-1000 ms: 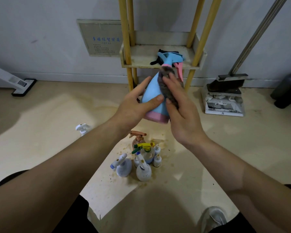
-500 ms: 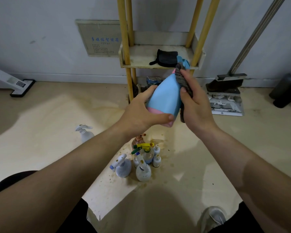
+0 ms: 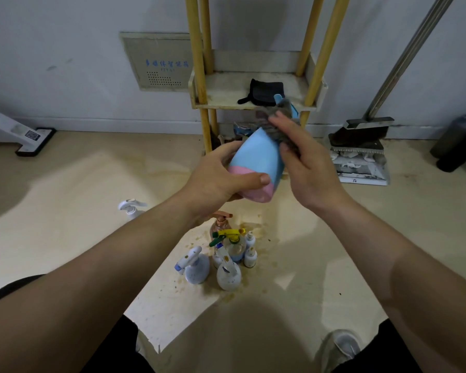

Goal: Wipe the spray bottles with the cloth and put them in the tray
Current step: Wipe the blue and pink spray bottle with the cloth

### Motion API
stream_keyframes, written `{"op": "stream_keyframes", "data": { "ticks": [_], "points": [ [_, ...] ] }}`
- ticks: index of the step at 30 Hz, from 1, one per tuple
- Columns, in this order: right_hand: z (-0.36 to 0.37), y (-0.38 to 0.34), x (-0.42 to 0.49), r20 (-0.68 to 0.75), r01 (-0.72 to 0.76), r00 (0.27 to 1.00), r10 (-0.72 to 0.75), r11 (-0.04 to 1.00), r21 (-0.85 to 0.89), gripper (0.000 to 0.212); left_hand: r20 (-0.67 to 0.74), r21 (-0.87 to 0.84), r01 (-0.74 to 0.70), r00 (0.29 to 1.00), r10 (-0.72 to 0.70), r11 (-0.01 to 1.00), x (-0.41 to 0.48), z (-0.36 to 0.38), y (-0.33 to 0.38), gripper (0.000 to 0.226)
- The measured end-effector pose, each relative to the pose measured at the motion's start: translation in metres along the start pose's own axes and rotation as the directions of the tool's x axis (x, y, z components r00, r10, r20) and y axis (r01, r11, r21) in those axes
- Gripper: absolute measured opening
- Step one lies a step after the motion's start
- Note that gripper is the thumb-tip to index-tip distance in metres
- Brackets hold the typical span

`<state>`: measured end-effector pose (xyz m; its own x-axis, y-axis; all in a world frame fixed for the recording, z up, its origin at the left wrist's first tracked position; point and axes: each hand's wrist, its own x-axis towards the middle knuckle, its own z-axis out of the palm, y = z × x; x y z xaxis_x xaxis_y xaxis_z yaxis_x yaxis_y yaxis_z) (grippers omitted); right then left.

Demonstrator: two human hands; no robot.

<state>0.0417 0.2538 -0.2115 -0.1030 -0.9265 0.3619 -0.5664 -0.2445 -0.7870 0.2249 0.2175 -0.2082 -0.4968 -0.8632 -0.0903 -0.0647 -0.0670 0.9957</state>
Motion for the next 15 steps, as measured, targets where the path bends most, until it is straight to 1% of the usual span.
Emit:
{"op": "stream_keyframes", "data": {
  "ticks": [2,4,6,7,9,11,13,15],
  "points": [
    [0.002,-0.001,-0.002,-0.051,-0.102,0.993,0.107,0.990,0.101,0.044,-0.017,-0.050,0.029,0.999,-0.030,0.998,0.001,0.003,-0.001,0.077],
    [0.009,-0.003,-0.007,-0.067,-0.174,0.979,0.191,0.964,0.200,0.045,-0.062,-0.074,0.034,0.997,-0.038,0.997,0.002,0.003,0.001,0.083],
    [0.017,-0.005,-0.013,-0.050,-0.200,0.974,0.219,0.946,0.254,0.046,-0.110,-0.076,0.033,0.993,-0.041,0.997,0.004,0.000,0.002,0.087],
    [0.020,-0.006,-0.015,-0.025,-0.197,0.978,0.209,0.950,0.244,0.047,-0.134,-0.062,0.031,0.990,-0.039,0.998,0.005,-0.002,0.003,0.088],
    [0.019,-0.009,-0.018,0.059,-0.143,0.989,0.135,0.975,0.168,0.051,-0.165,-0.011,0.020,0.986,-0.021,1.000,0.006,-0.007,0.003,0.092],
    [0.012,-0.013,-0.017,0.161,-0.024,0.987,0.019,0.999,0.029,0.054,-0.172,0.081,-0.005,0.985,0.019,0.997,0.006,-0.013,0.004,0.094],
    [0.005,-0.017,-0.014,0.245,0.101,0.967,-0.073,0.989,-0.105,0.054,-0.129,0.191,-0.057,0.988,0.083,0.980,0.006,-0.013,0.004,0.091],
    [0.001,-0.022,-0.010,0.332,0.170,0.938,-0.100,0.967,-0.189,0.053,-0.068,0.246,-0.075,0.993,0.095,0.966,0.008,-0.011,-0.001,0.083]
  ]
}}
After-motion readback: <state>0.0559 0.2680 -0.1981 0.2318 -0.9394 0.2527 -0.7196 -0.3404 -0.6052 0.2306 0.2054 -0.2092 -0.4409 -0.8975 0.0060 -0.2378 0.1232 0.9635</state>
